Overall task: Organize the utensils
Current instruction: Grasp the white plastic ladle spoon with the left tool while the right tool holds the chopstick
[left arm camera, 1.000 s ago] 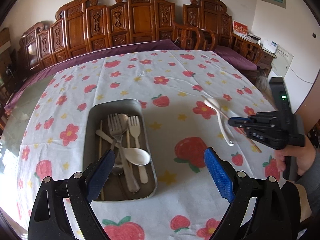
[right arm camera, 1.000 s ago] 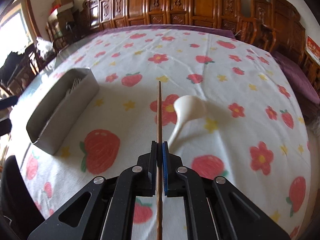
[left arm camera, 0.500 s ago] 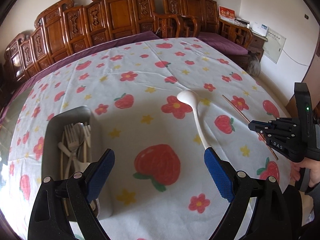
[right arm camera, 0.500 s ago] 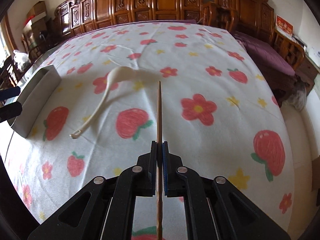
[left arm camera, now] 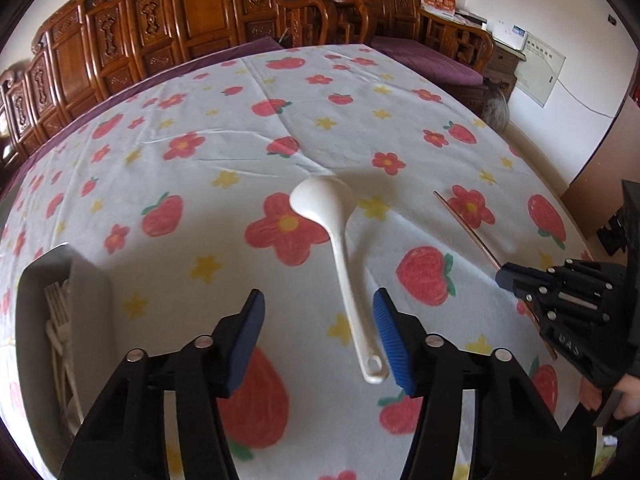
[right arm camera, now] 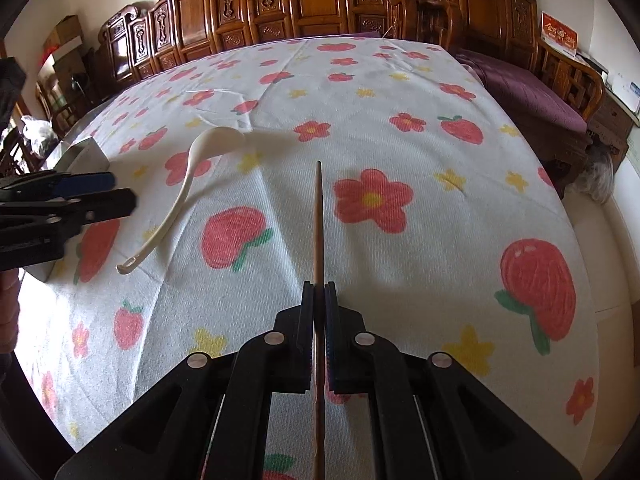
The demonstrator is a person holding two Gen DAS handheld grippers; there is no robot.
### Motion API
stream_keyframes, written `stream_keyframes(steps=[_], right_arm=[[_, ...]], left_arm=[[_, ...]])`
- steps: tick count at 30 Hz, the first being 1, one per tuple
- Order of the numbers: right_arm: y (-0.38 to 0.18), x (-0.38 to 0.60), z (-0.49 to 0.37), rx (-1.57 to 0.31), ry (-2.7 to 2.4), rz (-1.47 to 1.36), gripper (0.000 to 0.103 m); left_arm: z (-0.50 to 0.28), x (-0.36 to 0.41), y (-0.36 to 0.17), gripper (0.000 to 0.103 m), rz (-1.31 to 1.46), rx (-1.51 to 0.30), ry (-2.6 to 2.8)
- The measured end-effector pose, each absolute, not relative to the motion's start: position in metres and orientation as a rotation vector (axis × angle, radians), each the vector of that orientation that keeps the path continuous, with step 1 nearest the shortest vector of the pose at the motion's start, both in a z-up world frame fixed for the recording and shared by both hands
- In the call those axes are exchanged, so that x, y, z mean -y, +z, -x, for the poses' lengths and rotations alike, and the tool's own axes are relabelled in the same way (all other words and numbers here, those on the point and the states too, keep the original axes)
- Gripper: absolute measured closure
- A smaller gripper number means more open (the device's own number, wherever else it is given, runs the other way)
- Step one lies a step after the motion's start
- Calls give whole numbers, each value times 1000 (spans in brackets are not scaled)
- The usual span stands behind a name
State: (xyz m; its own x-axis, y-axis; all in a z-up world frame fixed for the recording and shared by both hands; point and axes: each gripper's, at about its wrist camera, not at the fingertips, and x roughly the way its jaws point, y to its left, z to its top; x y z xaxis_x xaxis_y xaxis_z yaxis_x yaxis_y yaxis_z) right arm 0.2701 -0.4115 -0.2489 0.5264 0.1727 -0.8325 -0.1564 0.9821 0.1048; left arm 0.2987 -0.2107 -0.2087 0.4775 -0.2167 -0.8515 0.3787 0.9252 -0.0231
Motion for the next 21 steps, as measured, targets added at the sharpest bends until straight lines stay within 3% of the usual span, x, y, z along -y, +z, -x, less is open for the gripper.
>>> stream_keyframes(steps=[6, 16, 18, 21], right_arm=[[-249, 413, -269, -992, 199, -24, 97], [-249, 412, -269, -986, 200, -17, 96], [-249, 413, -269, -987, 201, -19, 96], [-249, 413, -269, -987, 201, -25, 96]], left_arm=[[-320, 233, -226, 70, -191, -1048, -364], [-337, 244, -238, 86, -189, -1064, -341], [-338, 243, -239, 94, -187, -1064, -337], [-339, 242, -239, 95, -186, -1064, -340]])
